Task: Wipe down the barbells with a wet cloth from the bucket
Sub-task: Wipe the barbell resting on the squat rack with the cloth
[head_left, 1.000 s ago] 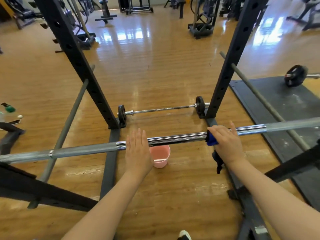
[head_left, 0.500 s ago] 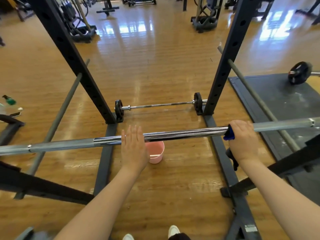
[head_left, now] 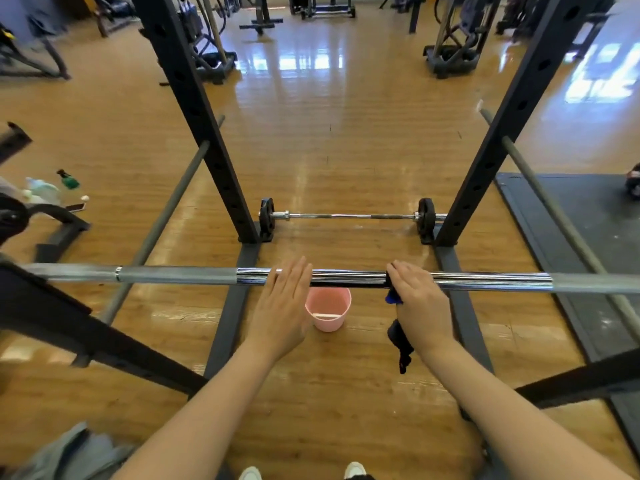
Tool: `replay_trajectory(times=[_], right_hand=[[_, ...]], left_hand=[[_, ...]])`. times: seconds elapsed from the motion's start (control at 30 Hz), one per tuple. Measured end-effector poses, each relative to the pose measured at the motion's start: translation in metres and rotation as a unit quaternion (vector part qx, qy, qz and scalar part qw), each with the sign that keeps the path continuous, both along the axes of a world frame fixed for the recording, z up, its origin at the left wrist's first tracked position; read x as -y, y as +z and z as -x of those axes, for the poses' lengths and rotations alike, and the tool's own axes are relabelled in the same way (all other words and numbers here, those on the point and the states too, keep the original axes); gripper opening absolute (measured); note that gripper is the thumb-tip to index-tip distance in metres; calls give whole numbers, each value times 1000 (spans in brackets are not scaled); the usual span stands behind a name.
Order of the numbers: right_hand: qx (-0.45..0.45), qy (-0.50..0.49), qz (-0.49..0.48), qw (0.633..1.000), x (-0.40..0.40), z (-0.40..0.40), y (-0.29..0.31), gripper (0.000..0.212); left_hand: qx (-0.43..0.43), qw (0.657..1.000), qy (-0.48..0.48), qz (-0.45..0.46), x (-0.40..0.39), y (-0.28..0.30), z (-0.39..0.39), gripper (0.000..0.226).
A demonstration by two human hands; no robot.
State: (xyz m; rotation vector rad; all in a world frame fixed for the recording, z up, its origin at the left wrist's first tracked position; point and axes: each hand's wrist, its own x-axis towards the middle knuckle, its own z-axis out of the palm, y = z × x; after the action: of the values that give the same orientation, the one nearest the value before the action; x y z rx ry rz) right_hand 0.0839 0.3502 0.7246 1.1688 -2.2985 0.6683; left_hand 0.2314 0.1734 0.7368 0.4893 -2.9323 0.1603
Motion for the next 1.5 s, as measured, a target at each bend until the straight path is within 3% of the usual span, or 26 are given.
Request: replay_trajectory(times=[0.2,0.33,0.43,0.53,0.67,0.77,0.83,0.9,0.97,1.03,1.1,1.17,1.23,1.37,1.5], right_hand=[[-24,52,-17,998,64,-43,10,47],[-2,88,-43,995,118,-74,21,45],[106,74,-37,991,158,-97,26,35],[199,40,-8,979,192,-120,36,36],[136,38,34,989,233,-156,52,35],[126,31,98,987,263,-177,56,37],[195,33,144,970,281,-194,58,36],[341,36,179,922,296,-210,62,40],[406,41,182,895,299,-215,58,50],[335,96,151,925,289,-208,48,53],[180,184,76,963,278,-195,35,47],[79,225,2,971,271,-185,23,46],[19,204,-75,976,267,-185,17,57],[19,123,-180,976,266,-200,18,73],[60,127,-130,982,271,-203,14,53]], left_hand=[[-9,999,44,-21,37,2,-33,86],[-34,999,18,-26,70,2,-54,79],[-51,998,-22,-22,101,-2,-76,65],[-56,995,-78,-28,127,-4,-92,74],[-77,989,-101,-76,155,0,-103,87],[-98,981,-81,-149,179,9,-115,81],[-113,970,-82,-199,192,10,-122,62],[-159,954,-59,-247,200,8,-123,35],[-205,922,-11,-329,202,11,-121,24],[-243,892,32,-381,200,12,-121,24],[-268,878,65,-390,195,12,-123,28],[-280,889,65,-356,191,11,-125,27],[-283,902,61,-320,192,12,-126,25],[-244,951,28,-189,203,17,-128,22],[-151,983,-35,-103,212,16,-138,39]])
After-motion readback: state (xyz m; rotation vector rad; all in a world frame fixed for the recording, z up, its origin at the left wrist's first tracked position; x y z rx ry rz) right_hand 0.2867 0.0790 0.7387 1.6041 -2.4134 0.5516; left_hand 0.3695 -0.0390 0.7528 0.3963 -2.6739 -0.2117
